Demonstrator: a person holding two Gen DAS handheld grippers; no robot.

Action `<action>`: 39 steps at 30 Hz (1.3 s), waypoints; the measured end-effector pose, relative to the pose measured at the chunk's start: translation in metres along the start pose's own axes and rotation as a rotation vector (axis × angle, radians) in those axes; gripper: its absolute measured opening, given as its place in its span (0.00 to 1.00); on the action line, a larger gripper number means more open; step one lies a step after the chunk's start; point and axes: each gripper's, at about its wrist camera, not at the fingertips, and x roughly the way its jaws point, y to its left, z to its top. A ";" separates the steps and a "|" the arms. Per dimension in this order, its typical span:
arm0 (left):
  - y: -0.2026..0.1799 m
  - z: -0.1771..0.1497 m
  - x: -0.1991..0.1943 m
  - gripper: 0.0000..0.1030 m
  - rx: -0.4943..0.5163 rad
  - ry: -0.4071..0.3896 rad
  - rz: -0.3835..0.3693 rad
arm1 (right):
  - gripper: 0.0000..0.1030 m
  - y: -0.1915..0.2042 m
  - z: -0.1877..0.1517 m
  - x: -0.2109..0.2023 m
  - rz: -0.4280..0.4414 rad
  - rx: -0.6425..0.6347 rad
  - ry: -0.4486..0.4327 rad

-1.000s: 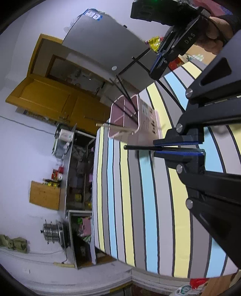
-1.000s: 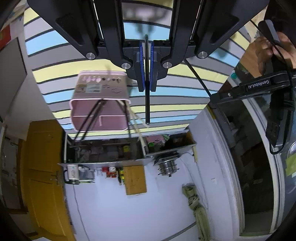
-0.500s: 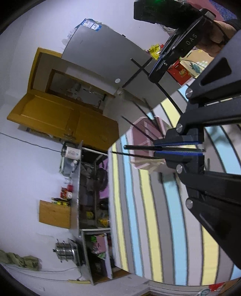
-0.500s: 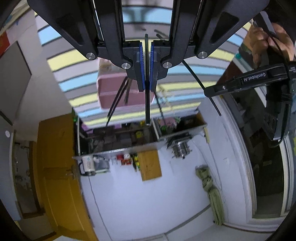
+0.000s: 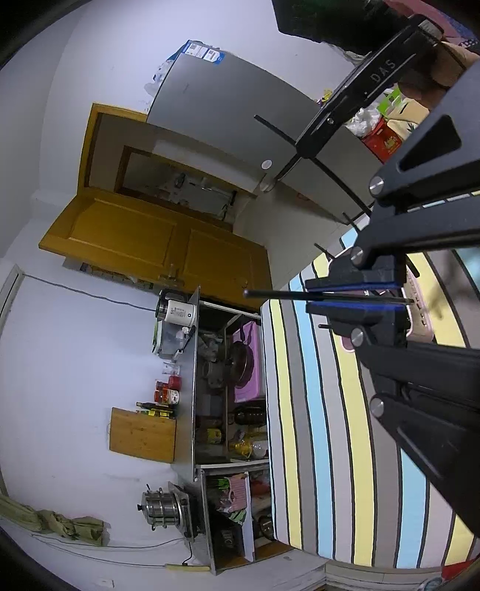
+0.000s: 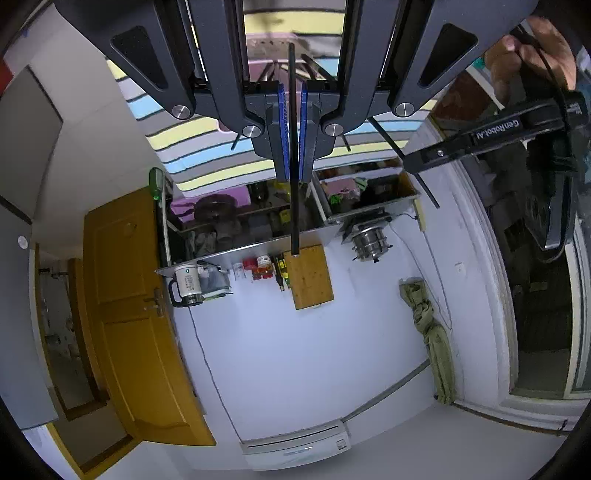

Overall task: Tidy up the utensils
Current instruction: 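Lower both black chopsticks into the pink holder and open both tools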

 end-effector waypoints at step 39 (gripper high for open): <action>0.029 -0.056 0.069 0.06 -0.049 0.168 0.009 | 0.05 -0.014 -0.065 0.070 -0.039 -0.024 0.192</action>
